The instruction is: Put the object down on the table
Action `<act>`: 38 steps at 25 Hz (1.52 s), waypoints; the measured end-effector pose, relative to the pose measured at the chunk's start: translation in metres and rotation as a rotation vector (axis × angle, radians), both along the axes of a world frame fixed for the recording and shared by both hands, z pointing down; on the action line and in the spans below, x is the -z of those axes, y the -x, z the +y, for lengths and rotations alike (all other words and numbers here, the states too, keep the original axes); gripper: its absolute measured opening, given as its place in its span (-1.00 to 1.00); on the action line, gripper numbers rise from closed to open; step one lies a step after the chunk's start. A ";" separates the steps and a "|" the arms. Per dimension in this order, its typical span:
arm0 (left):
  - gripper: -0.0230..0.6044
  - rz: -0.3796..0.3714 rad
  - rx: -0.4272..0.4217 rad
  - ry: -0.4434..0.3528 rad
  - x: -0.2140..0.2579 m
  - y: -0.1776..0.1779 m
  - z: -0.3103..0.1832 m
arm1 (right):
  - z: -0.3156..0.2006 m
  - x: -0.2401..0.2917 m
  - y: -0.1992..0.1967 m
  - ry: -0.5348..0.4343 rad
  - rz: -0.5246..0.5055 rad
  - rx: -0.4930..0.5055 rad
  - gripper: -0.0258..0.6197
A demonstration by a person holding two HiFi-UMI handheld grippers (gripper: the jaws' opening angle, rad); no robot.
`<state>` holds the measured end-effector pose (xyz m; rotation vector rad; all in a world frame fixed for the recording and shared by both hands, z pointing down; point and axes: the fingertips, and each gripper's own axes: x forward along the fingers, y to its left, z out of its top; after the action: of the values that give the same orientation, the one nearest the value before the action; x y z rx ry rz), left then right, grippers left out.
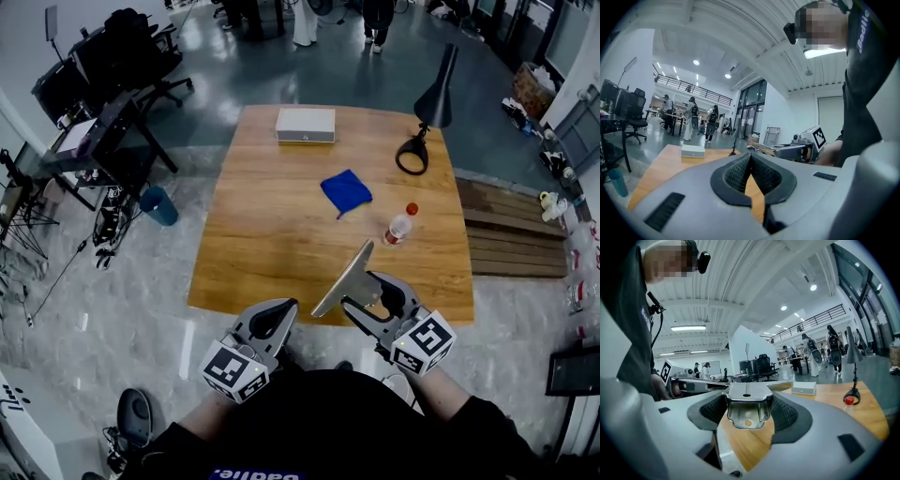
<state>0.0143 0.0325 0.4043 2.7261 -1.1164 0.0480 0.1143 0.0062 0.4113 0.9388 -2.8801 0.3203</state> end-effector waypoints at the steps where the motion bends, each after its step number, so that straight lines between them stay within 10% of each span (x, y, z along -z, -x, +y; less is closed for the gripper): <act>1: -0.90 0.003 -0.009 0.001 0.000 0.005 -0.006 | -0.005 0.000 0.005 0.002 0.006 -0.008 -0.05; 19: -0.90 0.036 -0.174 -0.006 -0.007 0.095 -0.084 | -0.077 -0.020 0.094 0.002 0.106 -0.161 -0.05; 38: -0.90 -0.025 -0.087 0.039 -0.018 0.074 -0.123 | -0.129 -0.115 0.082 0.091 0.184 -0.062 -0.05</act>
<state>-0.0596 -0.0909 0.4224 2.7453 -0.9917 0.1150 0.0324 -0.1227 0.5266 0.9874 -2.6520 0.3469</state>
